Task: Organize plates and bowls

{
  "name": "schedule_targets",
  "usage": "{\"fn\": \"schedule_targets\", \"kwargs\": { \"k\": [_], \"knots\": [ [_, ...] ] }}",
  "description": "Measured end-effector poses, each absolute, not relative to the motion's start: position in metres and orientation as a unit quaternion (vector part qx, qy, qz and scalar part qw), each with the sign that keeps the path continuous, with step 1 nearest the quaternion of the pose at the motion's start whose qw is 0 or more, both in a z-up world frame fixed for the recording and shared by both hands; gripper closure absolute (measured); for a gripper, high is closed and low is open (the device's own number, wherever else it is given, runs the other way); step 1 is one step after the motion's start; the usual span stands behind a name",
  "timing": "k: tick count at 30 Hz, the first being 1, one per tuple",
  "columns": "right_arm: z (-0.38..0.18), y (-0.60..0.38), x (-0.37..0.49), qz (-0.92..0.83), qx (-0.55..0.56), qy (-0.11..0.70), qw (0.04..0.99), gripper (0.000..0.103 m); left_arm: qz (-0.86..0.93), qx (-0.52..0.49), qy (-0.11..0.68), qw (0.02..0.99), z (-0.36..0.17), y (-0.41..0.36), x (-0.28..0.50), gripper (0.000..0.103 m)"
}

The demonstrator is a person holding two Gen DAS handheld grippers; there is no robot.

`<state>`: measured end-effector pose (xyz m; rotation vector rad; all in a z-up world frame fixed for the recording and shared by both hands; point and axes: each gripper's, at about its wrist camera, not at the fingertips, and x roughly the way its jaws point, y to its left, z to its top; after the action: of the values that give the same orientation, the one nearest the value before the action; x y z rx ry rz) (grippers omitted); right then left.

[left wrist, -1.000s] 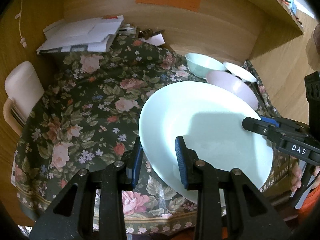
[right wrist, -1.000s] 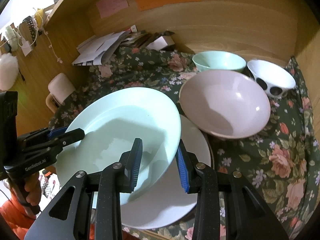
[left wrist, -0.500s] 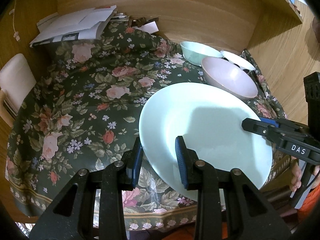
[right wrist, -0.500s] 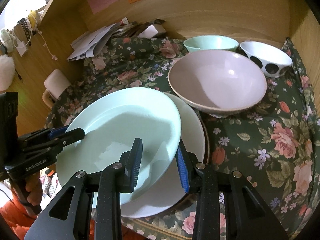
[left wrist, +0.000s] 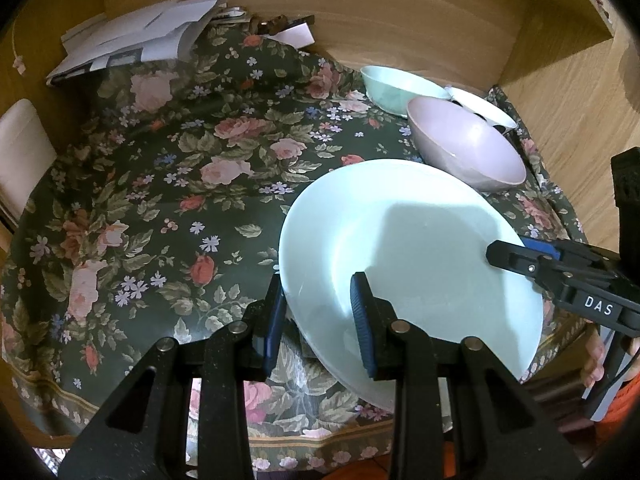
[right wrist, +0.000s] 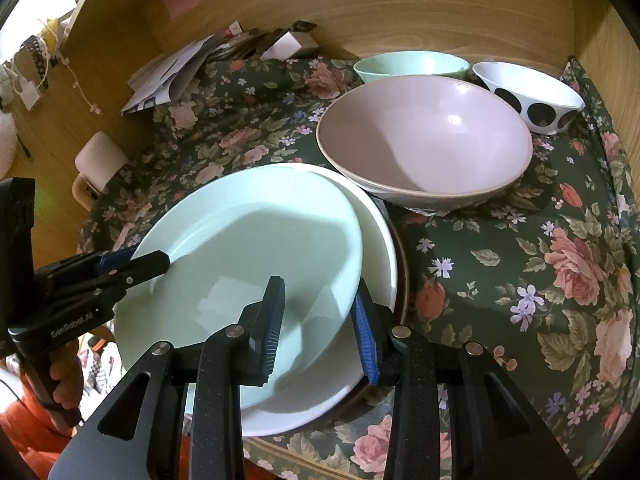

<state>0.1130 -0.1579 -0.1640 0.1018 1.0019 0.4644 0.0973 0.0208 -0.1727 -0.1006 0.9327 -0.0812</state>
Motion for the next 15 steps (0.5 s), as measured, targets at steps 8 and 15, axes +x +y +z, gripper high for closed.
{"fn": "schedule_targets", "kwargs": {
  "k": [8,15],
  "knots": [
    [-0.1641,-0.1577,0.114,0.22,0.036,0.476,0.85,0.071,-0.043,-0.049,0.459,0.886,-0.1816,0.0209,0.1022,0.071],
    [-0.163,-0.1622,0.1101,0.221,0.034,0.477,0.85,0.071,-0.047,-0.047,0.461,0.885,-0.1836,0.0205,0.1032,0.071]
  ]
}}
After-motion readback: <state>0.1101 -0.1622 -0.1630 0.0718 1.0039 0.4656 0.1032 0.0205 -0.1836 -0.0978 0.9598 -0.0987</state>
